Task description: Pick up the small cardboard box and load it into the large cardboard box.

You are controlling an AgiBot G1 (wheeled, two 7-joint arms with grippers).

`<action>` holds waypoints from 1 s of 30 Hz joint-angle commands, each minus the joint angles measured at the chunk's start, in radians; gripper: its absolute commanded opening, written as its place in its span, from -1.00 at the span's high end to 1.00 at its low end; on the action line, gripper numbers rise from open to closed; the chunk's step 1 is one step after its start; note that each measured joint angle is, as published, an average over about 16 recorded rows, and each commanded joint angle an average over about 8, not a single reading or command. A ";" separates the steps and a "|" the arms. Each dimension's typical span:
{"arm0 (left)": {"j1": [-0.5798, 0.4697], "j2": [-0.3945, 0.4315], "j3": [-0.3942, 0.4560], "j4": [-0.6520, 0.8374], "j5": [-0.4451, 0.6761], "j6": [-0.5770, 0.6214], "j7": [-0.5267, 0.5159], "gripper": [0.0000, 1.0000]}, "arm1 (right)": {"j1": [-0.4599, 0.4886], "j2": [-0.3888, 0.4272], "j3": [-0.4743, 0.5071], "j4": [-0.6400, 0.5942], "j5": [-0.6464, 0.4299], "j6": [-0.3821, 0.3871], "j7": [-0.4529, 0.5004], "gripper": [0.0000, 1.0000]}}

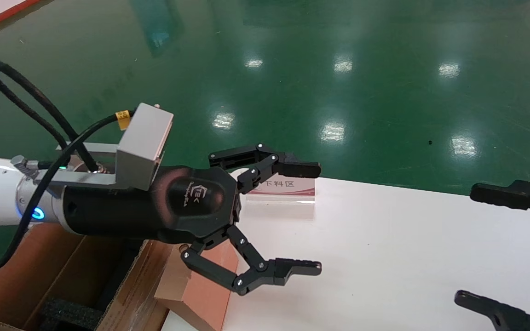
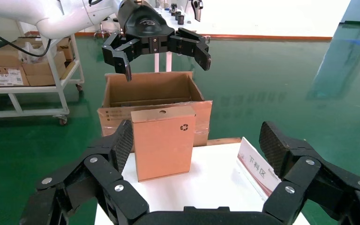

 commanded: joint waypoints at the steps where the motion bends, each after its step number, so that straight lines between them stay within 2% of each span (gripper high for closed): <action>1: 0.000 0.000 0.000 0.000 0.000 0.000 0.000 -1.00 | 0.000 0.000 0.000 0.000 0.000 0.000 0.000 -1.00; 11: 0.000 -0.002 0.002 0.000 0.005 -0.003 -0.005 -1.00 | 0.000 0.000 0.000 0.000 0.000 0.000 0.000 -1.00; 17: -0.020 -0.017 0.027 -0.016 0.058 -0.031 -0.061 -1.00 | 0.000 0.000 -0.001 -0.001 0.000 0.000 0.000 -1.00; 23: -0.085 -0.039 0.079 -0.050 0.179 -0.060 -0.167 -1.00 | 0.001 0.000 -0.001 -0.001 0.000 0.000 -0.001 -1.00; 30: -0.251 -0.026 0.198 -0.071 0.430 -0.028 -0.374 -1.00 | 0.001 0.000 -0.002 -0.001 0.001 0.000 -0.001 -1.00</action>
